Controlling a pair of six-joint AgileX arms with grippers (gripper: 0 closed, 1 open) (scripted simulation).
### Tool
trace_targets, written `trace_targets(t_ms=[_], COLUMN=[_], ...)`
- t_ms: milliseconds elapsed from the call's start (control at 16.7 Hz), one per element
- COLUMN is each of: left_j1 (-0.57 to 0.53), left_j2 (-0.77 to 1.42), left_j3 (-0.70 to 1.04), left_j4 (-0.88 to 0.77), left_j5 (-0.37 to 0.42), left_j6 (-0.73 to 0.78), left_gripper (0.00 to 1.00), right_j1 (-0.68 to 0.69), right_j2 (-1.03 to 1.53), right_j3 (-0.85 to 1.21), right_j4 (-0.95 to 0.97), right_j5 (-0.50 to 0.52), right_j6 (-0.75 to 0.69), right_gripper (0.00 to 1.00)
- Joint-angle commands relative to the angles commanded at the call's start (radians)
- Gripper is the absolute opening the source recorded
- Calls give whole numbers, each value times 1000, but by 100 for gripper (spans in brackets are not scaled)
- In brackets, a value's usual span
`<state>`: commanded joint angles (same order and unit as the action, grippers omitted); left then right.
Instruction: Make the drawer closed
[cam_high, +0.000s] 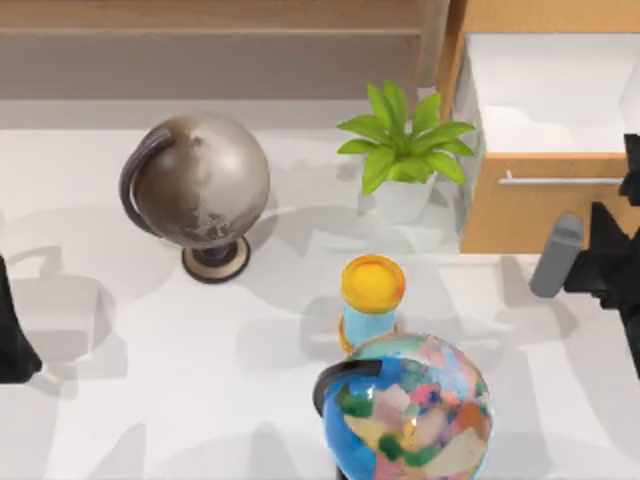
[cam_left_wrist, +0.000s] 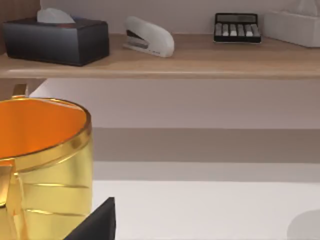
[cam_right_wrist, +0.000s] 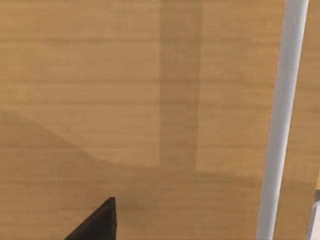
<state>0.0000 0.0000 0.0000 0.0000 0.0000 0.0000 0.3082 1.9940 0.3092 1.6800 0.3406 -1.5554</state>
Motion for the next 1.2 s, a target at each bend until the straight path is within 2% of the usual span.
trace_targets(t_ms=[720,1200], left_j1=[0,0], left_j2=[0,0], left_j3=[0,0], left_j4=[0,0], left_j5=[0,0], left_j6=[0,0], left_gripper=[100,100], right_j1=[0,0], right_j2=[0,0], right_j3=[0,0], right_j4=[0,0], right_j5=[0,0], right_j6=[0,0], right_gripper=[2,0])
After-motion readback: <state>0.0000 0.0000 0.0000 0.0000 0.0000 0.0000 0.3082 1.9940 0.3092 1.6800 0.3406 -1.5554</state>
